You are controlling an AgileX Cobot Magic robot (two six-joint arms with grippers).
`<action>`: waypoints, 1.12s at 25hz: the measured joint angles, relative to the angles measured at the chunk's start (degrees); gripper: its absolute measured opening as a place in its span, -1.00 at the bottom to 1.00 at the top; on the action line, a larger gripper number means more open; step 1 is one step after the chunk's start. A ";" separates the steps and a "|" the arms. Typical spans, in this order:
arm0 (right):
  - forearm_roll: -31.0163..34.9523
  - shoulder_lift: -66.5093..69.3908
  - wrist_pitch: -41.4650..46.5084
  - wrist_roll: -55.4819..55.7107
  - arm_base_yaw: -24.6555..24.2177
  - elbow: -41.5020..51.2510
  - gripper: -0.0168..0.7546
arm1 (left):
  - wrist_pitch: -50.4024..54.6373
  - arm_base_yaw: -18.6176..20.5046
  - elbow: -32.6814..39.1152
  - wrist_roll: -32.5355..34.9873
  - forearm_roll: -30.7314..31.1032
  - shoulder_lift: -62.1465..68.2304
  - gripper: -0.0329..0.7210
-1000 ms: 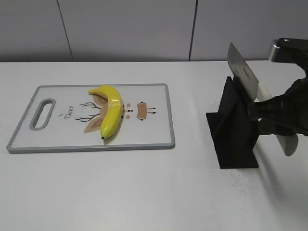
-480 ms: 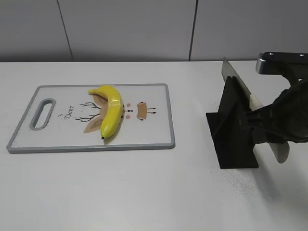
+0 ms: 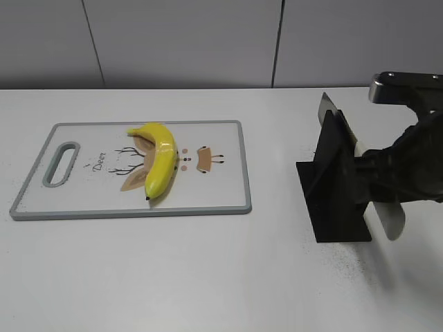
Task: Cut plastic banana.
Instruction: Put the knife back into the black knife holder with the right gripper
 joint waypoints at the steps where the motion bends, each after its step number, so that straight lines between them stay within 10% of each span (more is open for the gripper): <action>1: 0.00 0.00 0.05 0.00 0.00 -0.32 0.28 | 0.00 0.00 0.00 0.00 0.00 0.00 0.57; 5: -0.13 -1.14 0.11 -0.56 0.00 -3.38 0.72 | 0.00 0.00 0.00 0.00 0.00 0.00 0.57; 19: -0.26 -17.77 9.95 -20.97 0.00 -13.04 0.60 | 0.00 0.00 0.00 0.00 0.00 0.00 0.57; 28: -0.41 -34.79 17.02 -27.02 0.00 -1.08 0.57 | 0.00 0.00 0.00 0.00 0.00 0.00 0.57</action>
